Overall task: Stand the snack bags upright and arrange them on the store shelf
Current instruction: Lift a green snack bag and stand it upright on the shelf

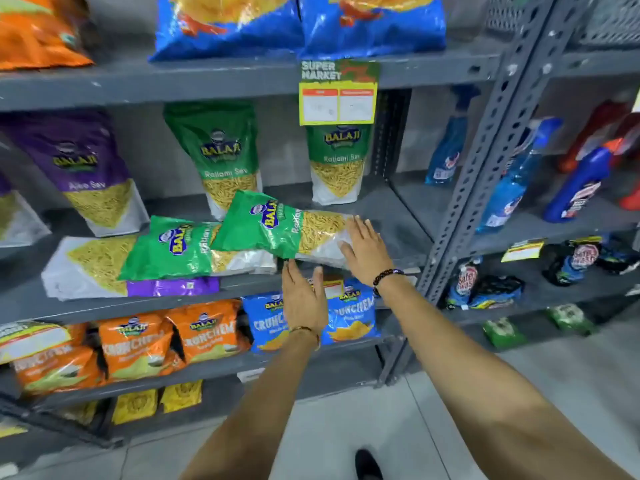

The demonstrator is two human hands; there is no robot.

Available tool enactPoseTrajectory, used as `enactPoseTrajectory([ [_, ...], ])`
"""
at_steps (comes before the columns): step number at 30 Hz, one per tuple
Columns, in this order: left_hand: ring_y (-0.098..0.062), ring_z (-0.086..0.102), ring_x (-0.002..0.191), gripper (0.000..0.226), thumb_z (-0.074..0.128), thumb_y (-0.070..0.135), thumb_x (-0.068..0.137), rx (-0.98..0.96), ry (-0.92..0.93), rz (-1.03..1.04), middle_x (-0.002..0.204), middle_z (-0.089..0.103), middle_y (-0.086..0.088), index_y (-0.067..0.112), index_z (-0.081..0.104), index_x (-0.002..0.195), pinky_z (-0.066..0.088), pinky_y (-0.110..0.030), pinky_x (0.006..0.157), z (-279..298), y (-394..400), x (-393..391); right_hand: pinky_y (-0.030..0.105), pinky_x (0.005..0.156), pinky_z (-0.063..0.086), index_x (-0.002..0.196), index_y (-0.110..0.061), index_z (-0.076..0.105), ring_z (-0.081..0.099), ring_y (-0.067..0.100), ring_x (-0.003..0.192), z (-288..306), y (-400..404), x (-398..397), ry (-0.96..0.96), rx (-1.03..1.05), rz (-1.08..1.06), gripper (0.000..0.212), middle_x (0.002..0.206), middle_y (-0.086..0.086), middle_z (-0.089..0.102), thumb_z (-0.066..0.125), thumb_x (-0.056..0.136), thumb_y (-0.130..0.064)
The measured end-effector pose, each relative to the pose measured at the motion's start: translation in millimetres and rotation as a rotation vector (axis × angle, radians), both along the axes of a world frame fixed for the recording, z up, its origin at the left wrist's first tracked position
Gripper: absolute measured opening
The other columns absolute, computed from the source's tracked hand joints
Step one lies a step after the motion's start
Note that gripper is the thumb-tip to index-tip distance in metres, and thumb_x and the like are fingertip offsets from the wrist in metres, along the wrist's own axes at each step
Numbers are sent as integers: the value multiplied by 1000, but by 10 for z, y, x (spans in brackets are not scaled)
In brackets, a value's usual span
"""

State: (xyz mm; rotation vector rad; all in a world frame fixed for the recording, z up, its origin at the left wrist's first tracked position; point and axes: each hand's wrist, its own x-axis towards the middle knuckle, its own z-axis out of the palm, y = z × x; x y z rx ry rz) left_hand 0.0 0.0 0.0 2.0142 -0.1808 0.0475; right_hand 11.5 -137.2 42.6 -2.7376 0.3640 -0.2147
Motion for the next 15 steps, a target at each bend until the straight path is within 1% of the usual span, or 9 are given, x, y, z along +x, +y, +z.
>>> enactPoseTrajectory([
  [1, -30, 18, 144, 63, 37, 37, 96, -107, 97, 83, 155, 20, -18, 1, 20, 145, 19, -40, 117, 21, -144, 64, 50, 117, 16, 147, -6, 14, 9, 32, 146, -9, -108, 85, 33, 37, 8, 56, 158, 14, 11, 33, 98, -27],
  [3, -37, 32, 137, 63, 40, 40, 95, -352, 253, 280, 148, 33, -24, -4, 31, 138, 28, -46, 110, 101, -380, 209, 49, 118, 14, 147, -6, 12, 7, 32, 147, -1, -326, 250, 97, 123, 51, 57, 159, 15, 10, 33, 98, -27],
  [5, -40, 43, 127, 65, 39, 47, 93, -593, 406, 475, 140, 44, -25, -5, 39, 132, 35, -44, 98, 196, -584, 378, 47, 119, 13, 148, -7, 12, 6, 32, 147, 23, -493, 439, 131, 223, 91, 58, 159, 15, 11, 33, 98, -29],
  [6, -38, 44, 127, 66, 38, 50, 93, -720, 469, 543, 140, 45, -23, -1, 40, 133, 36, -42, 97, 230, -659, 445, 44, 119, 12, 148, -7, 13, 6, 31, 147, 39, -549, 518, 141, 278, 106, 59, 159, 14, 12, 34, 98, -31],
  [8, -32, 41, 132, 67, 37, 54, 91, -947, 512, 581, 145, 42, -15, 6, 38, 137, 35, -38, 104, 221, -771, 598, 38, 117, 13, 148, -10, 13, 8, 26, 147, 74, -640, 673, 168, 395, 137, 61, 159, 11, 12, 36, 98, -34],
  [10, -25, 34, 138, 66, 35, 54, 92, -1064, 501, 595, 151, 34, -8, 12, 32, 142, 30, -35, 108, 230, -844, 689, 35, 116, 17, 148, -12, 17, 14, 24, 146, 103, -684, 805, 205, 514, 161, 61, 158, 9, 15, 37, 97, -37],
  [12, -22, 27, 141, 68, 35, 55, 92, -1131, 501, 629, 154, 26, -4, 15, 22, 146, 24, -35, 112, 261, -909, 748, 33, 114, 22, 147, -11, 22, 24, 24, 143, 115, -690, 924, 226, 577, 184, 60, 157, 9, 22, 39, 96, -38],
  [13, -22, 28, 141, 71, 36, 56, 91, -1162, 495, 642, 154, 26, -4, 16, 20, 146, 25, -34, 111, 269, -926, 771, 33, 113, 23, 146, -10, 25, 27, 24, 142, 112, -687, 977, 237, 585, 198, 59, 156, 9, 25, 39, 96, -38],
  [15, -21, 37, 135, 72, 38, 58, 89, -1218, 470, 637, 150, 32, -1, 16, 24, 145, 31, -32, 105, 229, -962, 838, 33, 112, 26, 142, -6, 34, 34, 25, 139, 70, -681, 1069, 249, 577, 211, 57, 152, 11, 34, 40, 96, -38],
])
